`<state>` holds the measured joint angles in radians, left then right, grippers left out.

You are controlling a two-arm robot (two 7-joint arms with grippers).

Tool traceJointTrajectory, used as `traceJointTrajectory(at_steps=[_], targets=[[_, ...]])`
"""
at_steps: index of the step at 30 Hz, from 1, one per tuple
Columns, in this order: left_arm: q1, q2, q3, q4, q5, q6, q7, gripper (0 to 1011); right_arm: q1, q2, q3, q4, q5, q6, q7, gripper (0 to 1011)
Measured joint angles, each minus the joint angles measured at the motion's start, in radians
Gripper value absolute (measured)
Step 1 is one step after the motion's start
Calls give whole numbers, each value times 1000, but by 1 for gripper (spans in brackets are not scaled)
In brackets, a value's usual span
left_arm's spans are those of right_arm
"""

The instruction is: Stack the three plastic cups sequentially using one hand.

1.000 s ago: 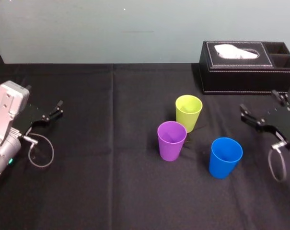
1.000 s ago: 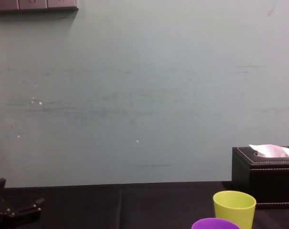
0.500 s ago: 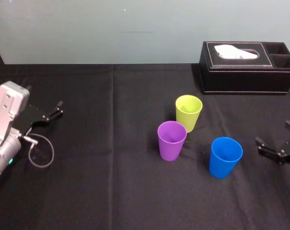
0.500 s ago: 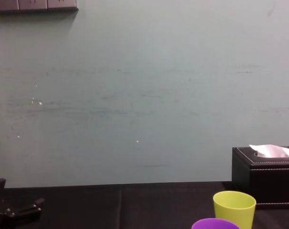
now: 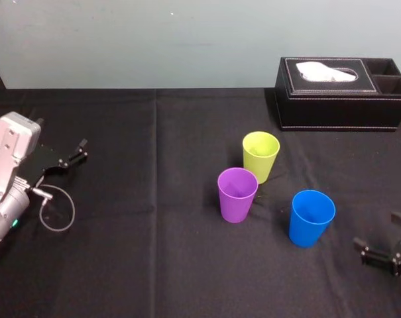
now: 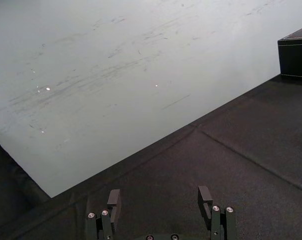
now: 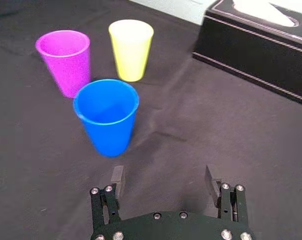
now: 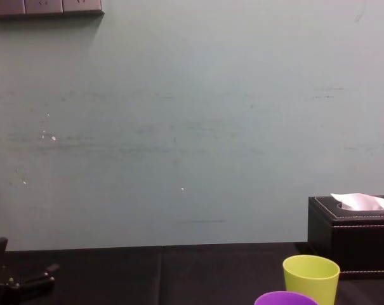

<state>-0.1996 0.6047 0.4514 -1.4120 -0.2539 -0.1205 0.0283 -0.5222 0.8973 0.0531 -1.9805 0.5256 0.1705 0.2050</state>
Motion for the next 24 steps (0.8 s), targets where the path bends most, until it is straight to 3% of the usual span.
traceJointTrajectory(at_steps=[6, 12, 24], targets=[[0, 0, 0, 0, 0, 0, 0, 1011, -22, -17, 5, -8, 14, -38, 52, 1004], [0, 0, 0, 0, 0, 0, 0, 1011, -3, -48, -29, 3, 12, -89, 101, 1004], [0, 0, 0, 0, 0, 0, 0, 1011, 56, -123, -89, 27, -44, -109, 96, 1004]])
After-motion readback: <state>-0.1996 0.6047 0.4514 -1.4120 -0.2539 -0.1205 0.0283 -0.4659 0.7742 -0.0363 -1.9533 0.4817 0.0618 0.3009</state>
